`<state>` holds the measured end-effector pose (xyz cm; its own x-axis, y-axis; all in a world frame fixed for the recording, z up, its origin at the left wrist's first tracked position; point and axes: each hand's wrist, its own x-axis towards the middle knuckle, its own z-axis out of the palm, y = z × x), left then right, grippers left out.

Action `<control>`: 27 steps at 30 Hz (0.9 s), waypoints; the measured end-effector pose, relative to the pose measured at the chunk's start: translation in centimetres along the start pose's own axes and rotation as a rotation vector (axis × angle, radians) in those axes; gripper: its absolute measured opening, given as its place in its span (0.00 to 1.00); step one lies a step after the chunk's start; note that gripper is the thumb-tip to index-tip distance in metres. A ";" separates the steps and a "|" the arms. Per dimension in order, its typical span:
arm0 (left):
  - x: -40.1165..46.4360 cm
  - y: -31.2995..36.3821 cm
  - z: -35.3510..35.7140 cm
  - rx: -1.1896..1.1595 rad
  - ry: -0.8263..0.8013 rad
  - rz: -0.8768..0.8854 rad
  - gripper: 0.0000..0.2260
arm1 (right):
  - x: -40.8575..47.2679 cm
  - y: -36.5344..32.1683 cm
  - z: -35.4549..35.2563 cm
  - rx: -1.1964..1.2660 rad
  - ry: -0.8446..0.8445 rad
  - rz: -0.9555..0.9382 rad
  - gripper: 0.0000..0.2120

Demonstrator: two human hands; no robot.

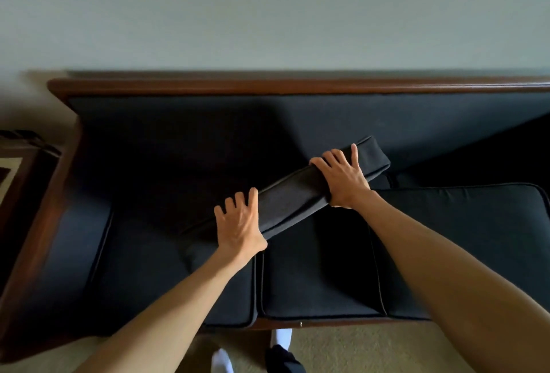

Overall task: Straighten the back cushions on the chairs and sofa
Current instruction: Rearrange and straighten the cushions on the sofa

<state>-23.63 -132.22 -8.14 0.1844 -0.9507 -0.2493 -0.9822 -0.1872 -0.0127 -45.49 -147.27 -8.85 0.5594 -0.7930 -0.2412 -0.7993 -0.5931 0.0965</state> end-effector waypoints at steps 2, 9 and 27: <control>1.2 -1.6 -1.4 -0.008 -0.025 0.033 0.45 | 1.0 -0.6 -1.7 -0.036 -0.029 -0.016 0.51; 3.9 -12.7 -5.1 -0.011 -0.089 0.146 0.50 | 3.9 -7.2 -4.9 -0.014 -0.061 -0.077 0.51; 7.6 -37.0 -6.9 0.082 -0.105 0.182 0.51 | 13.6 -28.4 -8.7 0.210 -0.018 -0.024 0.47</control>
<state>14.38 -134.23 -2.91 0.0037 -0.9353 -0.3539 -0.9993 0.0098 -0.0363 -13.32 -142.43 -6.46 0.5764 -0.7753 -0.2583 -0.8150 -0.5684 -0.1125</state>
